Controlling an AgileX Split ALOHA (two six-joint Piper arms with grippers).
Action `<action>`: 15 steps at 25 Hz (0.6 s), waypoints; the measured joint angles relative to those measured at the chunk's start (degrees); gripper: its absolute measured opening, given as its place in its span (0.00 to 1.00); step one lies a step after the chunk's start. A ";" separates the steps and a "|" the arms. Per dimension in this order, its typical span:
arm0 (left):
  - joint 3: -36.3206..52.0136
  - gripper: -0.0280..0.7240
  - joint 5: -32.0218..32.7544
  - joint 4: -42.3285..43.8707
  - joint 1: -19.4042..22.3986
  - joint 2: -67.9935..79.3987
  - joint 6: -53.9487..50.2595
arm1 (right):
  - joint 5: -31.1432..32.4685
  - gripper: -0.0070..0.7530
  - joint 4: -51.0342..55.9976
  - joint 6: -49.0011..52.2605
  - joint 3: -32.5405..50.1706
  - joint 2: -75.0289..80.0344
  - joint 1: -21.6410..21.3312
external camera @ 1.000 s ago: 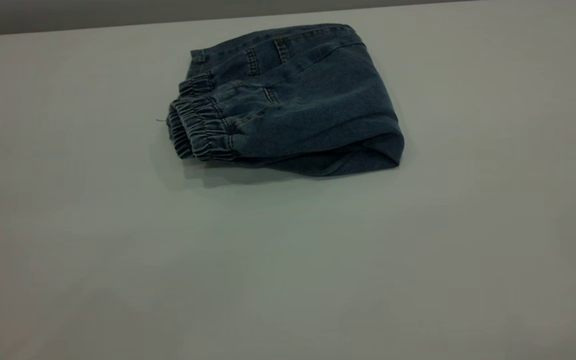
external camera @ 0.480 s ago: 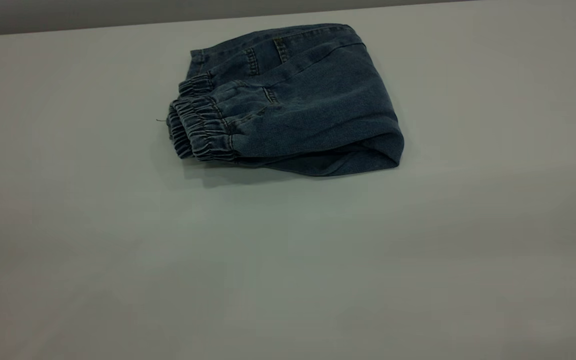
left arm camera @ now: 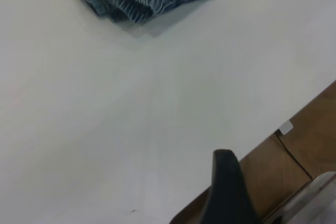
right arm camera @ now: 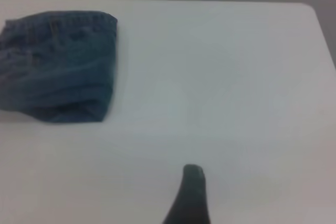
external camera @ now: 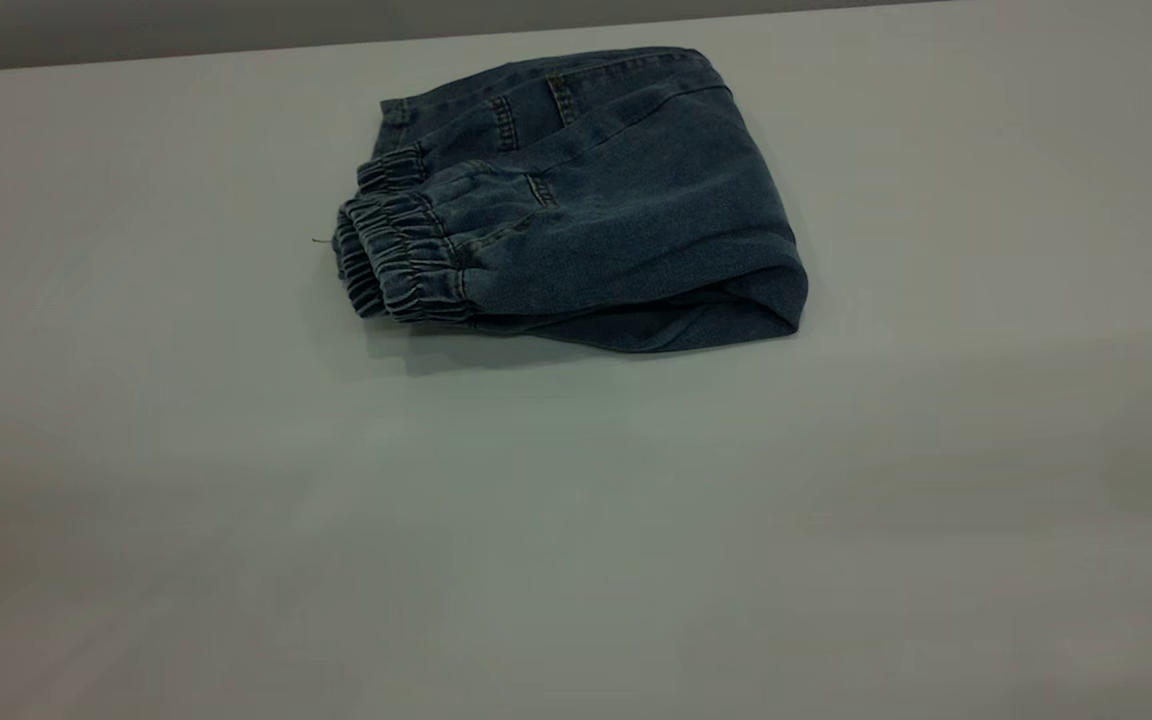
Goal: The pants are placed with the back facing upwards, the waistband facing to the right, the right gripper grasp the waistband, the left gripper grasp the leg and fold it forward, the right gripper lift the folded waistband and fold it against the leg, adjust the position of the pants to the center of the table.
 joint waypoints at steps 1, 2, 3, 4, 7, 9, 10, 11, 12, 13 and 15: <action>0.22 0.63 -0.40 0.00 0.00 0.00 0.02 | -0.40 0.76 0.00 0.00 -0.06 0.00 0.00; 0.72 0.63 -1.20 0.00 0.00 0.00 -0.15 | -0.41 0.76 0.00 0.00 -0.06 0.00 0.31; 1.07 0.63 -1.49 0.00 0.00 0.00 -0.31 | -0.19 0.76 0.00 0.00 -0.06 0.00 0.63; 1.44 0.63 -1.73 0.06 0.00 0.00 -0.43 | -0.19 0.76 0.00 0.00 -0.06 0.00 1.01; 1.44 0.63 -1.73 0.42 0.00 0.00 -1.65 | -0.19 0.76 0.00 -0.08 -0.11 0.00 1.12; 1.44 0.63 -1.73 0.51 0.00 0.00 -2.58 | -0.19 0.76 0.00 -0.03 -0.11 0.00 1.12; 1.44 0.63 -1.68 0.73 0.00 0.00 -2.88 | -0.14 0.76 0.00 -0.03 -0.11 0.00 1.12; 1.44 0.63 -1.68 1.58 0.00 0.00 -3.02 | -0.14 0.76 0.06 -0.03 -0.11 0.00 1.12; 1.44 0.63 -1.68 2.28 0.00 0.00 -3.45 | -0.14 0.76 0.06 -0.03 -0.11 0.00 1.12; 1.44 0.63 -1.68 3.10 0.00 0.00 -4.06 | -0.14 0.76 0.06 0.11 -0.11 0.00 1.12; 1.44 0.63 -1.68 4.65 0.00 0.00 -5.75 | -0.08 0.76 0.06 0.11 -0.11 0.00 1.12</action>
